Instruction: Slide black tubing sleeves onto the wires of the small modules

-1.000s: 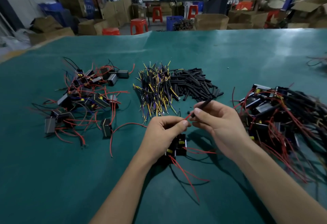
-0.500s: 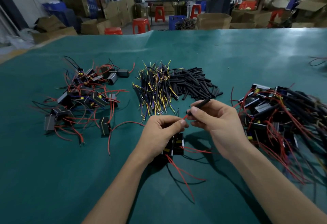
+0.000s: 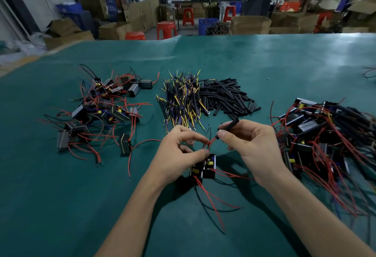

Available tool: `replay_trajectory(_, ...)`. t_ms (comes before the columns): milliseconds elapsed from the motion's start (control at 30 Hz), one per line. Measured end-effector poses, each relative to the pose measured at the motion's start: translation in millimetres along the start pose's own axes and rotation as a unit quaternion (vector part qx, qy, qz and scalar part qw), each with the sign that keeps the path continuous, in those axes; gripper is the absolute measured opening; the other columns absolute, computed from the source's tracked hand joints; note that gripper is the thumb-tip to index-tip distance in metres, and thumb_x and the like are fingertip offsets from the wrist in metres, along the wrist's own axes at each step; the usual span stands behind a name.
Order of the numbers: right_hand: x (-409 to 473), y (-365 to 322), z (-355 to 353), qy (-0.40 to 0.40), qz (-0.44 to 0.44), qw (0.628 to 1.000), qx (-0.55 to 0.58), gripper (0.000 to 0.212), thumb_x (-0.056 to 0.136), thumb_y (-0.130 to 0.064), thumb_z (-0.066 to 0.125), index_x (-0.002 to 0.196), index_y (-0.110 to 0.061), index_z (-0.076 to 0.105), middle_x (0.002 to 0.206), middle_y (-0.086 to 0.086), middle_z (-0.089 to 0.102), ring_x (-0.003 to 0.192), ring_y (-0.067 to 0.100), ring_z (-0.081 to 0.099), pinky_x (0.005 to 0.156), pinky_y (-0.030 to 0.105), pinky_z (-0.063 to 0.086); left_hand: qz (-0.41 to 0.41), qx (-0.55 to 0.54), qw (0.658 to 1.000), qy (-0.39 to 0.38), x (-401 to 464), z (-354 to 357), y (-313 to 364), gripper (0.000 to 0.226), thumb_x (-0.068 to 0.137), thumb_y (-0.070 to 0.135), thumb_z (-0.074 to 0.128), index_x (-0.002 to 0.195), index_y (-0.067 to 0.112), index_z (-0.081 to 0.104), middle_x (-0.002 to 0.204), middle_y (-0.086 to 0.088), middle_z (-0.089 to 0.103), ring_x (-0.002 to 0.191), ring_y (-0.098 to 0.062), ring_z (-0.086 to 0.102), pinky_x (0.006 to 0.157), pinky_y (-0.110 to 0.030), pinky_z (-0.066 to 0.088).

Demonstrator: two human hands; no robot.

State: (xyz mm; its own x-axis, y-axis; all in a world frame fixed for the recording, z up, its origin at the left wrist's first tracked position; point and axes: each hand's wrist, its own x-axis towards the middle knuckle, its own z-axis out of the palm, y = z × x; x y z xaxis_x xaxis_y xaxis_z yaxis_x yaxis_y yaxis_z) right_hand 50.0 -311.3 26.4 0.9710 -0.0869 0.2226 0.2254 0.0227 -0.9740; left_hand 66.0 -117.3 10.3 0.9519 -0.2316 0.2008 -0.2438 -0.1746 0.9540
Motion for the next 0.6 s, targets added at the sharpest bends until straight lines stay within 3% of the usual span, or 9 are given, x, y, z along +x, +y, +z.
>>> replay_trajectory(100,-0.2,1.4,0.3,-0.016,-0.014,1.000,-0.020,0.015,0.082,-0.009,0.083,0.087,-0.023,0.080,0.081,0.003,0.078,0.073,0.010,0.071,0.063,0.019,0.053,0.000,-0.002,1.000,0.005,0.0,-3.8,-2.7,0.016,0.075,0.006,0.087,0.087,0.015,0.082,0.080,-0.004,0.058,0.066,-0.012,0.051,0.062,-0.023,0.041)
replay_trajectory(167,-1.5,2.9,1.7,-0.039,-0.023,0.998,-0.050,0.015,0.081,-0.008,0.083,0.087,-0.021,0.080,0.080,0.002,0.078,0.074,0.010,0.072,0.067,0.019,0.053,-0.008,-0.046,0.999,0.001,-0.4,1.1,-1.6,0.012,0.077,0.000,0.083,0.086,0.008,0.081,0.073,-0.008,0.069,0.066,-0.015,0.061,0.064,-0.025,0.049)
replay_trajectory(267,-4.8,4.8,6.0,-0.071,-0.029,0.993,-0.093,0.012,0.082,-0.006,0.083,0.085,-0.016,0.079,0.077,0.002,0.078,0.072,0.015,0.073,0.071,0.023,0.056,-0.001,-0.065,0.998,-0.001,-1.5,5.9,-1.2,0.014,0.077,-0.003,0.083,0.086,0.005,0.076,0.073,-0.007,0.073,0.068,-0.015,0.066,0.066,-0.025,0.054)
replay_trajectory(367,-6.9,4.8,8.2,-0.077,-0.032,0.988,-0.130,0.013,0.080,-0.006,0.084,0.082,-0.018,0.079,0.074,0.000,0.077,0.069,0.016,0.073,0.071,0.027,0.058,-0.006,-0.061,0.998,-0.004,-1.7,3.9,0.1,0.030,0.071,-0.007,0.085,0.093,0.007,0.069,0.076,-0.004,0.073,0.068,-0.011,0.065,0.067,-0.021,0.052)
replay_trajectory(467,-8.3,3.4,8.9,-0.076,-0.035,0.982,-0.168,0.011,0.079,-0.011,0.086,0.082,-0.020,0.080,0.073,-0.002,0.077,0.069,0.019,0.073,0.070,0.034,0.060,-0.005,-0.065,0.998,-0.001,-2.0,5.5,2.8,0.026,0.069,-0.001,0.073,0.091,0.012,0.069,0.079,0.002,0.070,0.071,-0.011,0.062,0.067,-0.021,0.050)
replay_trajectory(567,-10.4,6.0,12.7,-0.078,-0.036,0.969,-0.231,0.015,0.077,-0.021,0.089,0.070,-0.028,0.076,0.067,-0.011,0.071,0.061,0.017,0.064,0.060,0.032,0.053,0.001,-0.076,0.997,0.011,-2.2,8.3,5.2,0.025,0.071,0.006,0.065,0.091,0.020,0.073,0.084,0.003,0.064,0.074,-0.010,0.058,0.067,-0.020,0.048)
replay_trajectory(600,-10.9,8.3,13.4,-0.077,-0.046,0.963,-0.253,0.022,0.076,-0.023,0.089,0.064,-0.032,0.072,0.064,-0.014,0.066,0.057,0.010,0.058,0.057,0.025,0.046,0.009,-0.080,0.997,0.007,-2.5,8.8,5.4,0.023,0.072,0.009,0.070,0.092,0.020,0.075,0.085,0.001,0.063,0.075,-0.012,0.058,0.068,-0.022,0.049)
